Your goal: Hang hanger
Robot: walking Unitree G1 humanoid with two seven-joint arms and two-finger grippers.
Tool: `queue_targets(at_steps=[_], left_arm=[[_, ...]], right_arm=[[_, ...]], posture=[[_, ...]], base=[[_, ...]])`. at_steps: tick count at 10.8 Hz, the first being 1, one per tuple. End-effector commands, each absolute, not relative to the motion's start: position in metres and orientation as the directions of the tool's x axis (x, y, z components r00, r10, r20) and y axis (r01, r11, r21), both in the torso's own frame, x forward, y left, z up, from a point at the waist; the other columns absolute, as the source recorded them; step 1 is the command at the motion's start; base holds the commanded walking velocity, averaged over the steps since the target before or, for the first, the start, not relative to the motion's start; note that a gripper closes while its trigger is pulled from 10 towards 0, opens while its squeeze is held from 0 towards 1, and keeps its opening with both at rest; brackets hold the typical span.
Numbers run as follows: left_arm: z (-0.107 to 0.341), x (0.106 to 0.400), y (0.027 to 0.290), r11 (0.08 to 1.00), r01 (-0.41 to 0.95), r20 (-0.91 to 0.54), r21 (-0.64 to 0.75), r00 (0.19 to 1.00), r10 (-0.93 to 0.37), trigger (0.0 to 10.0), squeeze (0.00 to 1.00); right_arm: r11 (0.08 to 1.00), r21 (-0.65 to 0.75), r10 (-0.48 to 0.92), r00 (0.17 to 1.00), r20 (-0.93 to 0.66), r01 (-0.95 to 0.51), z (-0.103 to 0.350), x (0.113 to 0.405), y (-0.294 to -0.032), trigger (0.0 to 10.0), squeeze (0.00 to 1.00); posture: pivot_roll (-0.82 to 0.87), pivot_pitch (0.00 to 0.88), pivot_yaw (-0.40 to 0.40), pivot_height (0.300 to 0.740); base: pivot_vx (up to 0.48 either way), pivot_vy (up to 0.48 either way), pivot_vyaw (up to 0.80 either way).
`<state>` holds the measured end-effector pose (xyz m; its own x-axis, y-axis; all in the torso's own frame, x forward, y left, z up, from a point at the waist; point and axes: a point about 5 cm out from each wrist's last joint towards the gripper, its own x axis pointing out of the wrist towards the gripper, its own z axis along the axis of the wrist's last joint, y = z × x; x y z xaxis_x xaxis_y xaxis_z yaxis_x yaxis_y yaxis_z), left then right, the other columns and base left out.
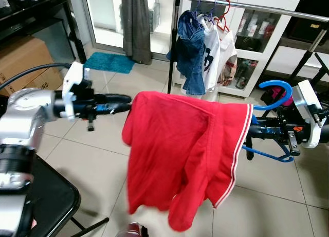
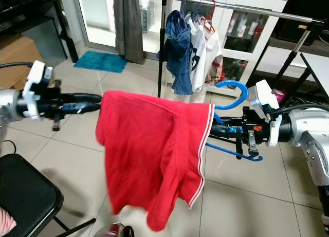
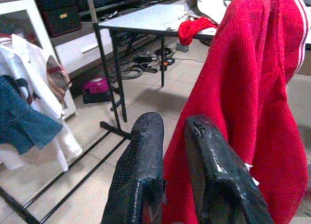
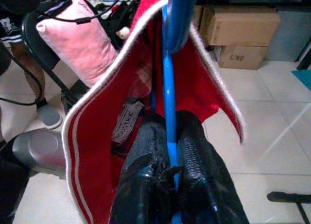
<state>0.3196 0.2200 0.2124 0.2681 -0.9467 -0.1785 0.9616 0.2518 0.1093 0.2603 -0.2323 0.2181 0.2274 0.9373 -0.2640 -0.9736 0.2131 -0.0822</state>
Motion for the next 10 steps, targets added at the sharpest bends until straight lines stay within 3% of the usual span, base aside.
queue_targets(at_steps=[1,4,5,6,7,10], left_arm=[[0.213,0.322,0.215,0.215,0.969,-0.205,0.120,0.236,-0.950,0.0,0.00],[0.205,0.322,0.212,0.160,0.986,-0.238,0.047,0.167,-0.957,0.0,0.00],[0.205,0.328,0.214,0.241,0.967,-0.247,0.078,0.253,-0.935,4.6,0.00],[0.207,0.329,0.215,0.247,0.967,-0.230,0.058,0.254,-0.940,10.0,0.71],[0.206,0.325,0.215,0.205,0.978,-0.233,0.036,0.208,-0.950,10.0,1.00],[0.213,0.319,0.225,0.162,0.985,-0.254,0.065,0.174,-0.952,10.0,1.00]], right_arm=[[0.182,-0.121,0.947,0.207,-0.244,-0.976,0.226,0.258,-0.229,10.0,0.00],[0.176,-0.123,0.949,0.201,-0.242,-0.977,0.227,0.257,-0.226,10.0,0.00],[0.175,-0.124,0.949,0.201,-0.242,-0.977,0.227,0.257,-0.225,10.0,0.00],[0.174,-0.123,0.949,0.200,-0.244,-0.977,0.226,0.257,-0.225,10.0,0.00],[0.170,-0.121,0.949,0.196,-0.249,-0.978,0.225,0.257,-0.224,10.0,0.00],[0.141,-0.103,0.949,0.164,-0.270,-0.985,0.219,0.257,-0.221,10.0,0.00]], posture=[[0.01,0.000,0.005,0.740],[0.01,0.000,0.011,0.740],[0.01,0.000,0.014,0.740],[0.01,0.000,0.011,0.740],[0.01,0.000,0.009,0.740],[0.02,0.000,0.005,0.740]], base=[[0.000,0.000,0.00],[0.000,0.000,0.00],[0.000,0.000,0.00],[0.000,0.000,0.00],[0.000,0.000,0.00],[0.000,0.000,0.00]])
